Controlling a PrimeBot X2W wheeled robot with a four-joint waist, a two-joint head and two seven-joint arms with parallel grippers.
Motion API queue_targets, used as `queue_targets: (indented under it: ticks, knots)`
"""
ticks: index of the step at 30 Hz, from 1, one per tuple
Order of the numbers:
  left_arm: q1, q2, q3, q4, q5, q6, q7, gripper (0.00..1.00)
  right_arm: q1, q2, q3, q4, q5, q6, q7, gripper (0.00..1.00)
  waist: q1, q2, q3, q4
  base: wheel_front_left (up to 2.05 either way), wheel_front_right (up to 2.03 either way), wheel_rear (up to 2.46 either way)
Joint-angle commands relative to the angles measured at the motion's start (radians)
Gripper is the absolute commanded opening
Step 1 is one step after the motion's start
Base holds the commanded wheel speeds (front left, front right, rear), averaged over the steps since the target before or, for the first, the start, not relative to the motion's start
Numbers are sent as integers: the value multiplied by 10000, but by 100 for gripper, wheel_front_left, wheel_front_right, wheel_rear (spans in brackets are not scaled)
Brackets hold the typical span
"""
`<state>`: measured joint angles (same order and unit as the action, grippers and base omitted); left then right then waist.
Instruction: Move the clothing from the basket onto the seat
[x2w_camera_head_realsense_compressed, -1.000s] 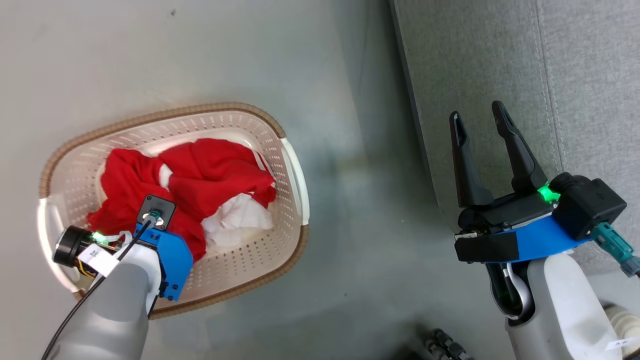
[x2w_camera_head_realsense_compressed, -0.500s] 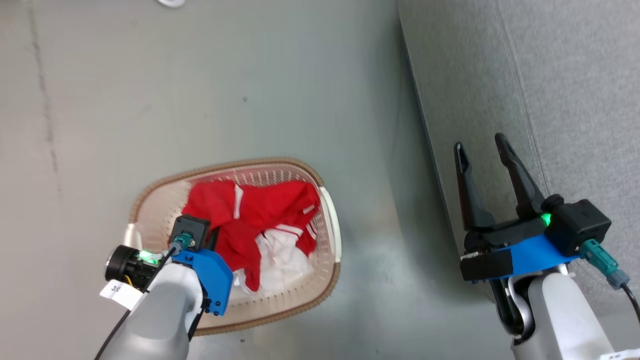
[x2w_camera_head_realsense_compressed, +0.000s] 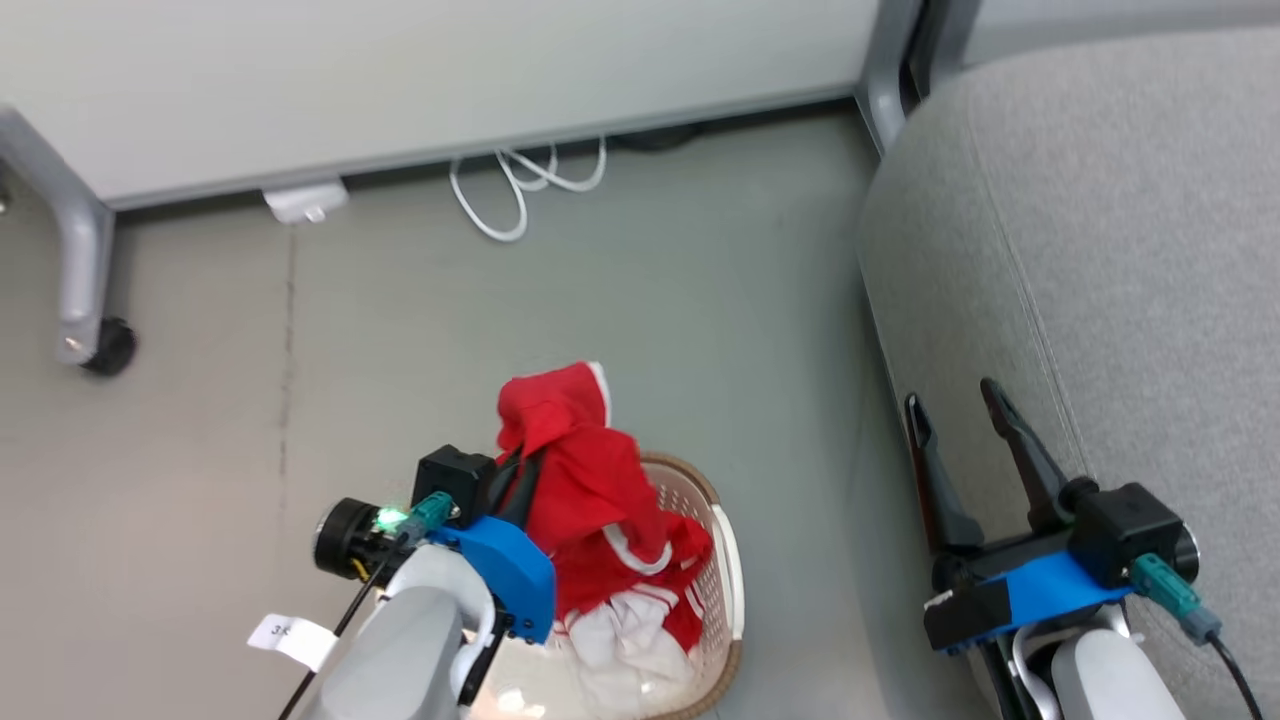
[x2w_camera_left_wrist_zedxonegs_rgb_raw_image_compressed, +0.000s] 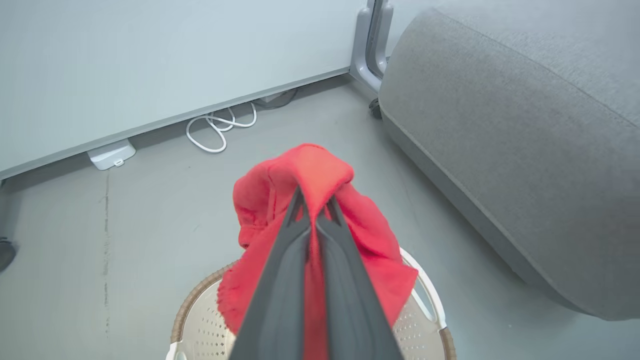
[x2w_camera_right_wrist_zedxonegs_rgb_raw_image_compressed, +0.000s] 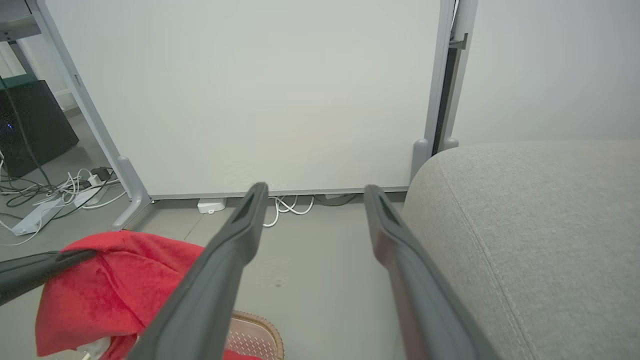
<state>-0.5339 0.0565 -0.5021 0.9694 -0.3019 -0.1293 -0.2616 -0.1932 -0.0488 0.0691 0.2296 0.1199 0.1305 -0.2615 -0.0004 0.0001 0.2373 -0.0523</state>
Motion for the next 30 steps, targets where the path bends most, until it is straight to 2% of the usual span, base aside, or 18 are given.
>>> queue_targets:
  ticks: [1,8,18,30]
  knots:
    - [244,-2,-202,-496,-263,-13,-46,0,235,-28,9,71,-31,5,-54,100,4,-1,-759,407,0,0,0]
    - [460,79,-853,-1827,-1097,-13,-50,0,551,-28,74,183,-46,5,-3,100,4,-1,-1394,583,0,0,0]
    - [-248,237,-1881,-3427,-1626,-14,497,0,951,-28,190,130,41,5,200,100,4,-1,-1930,921,0,0,0]
    - [-1250,89,-2603,-3934,-2180,-13,1212,0,1097,-26,315,168,143,5,298,100,4,-1,-2288,1067,0,0,0]
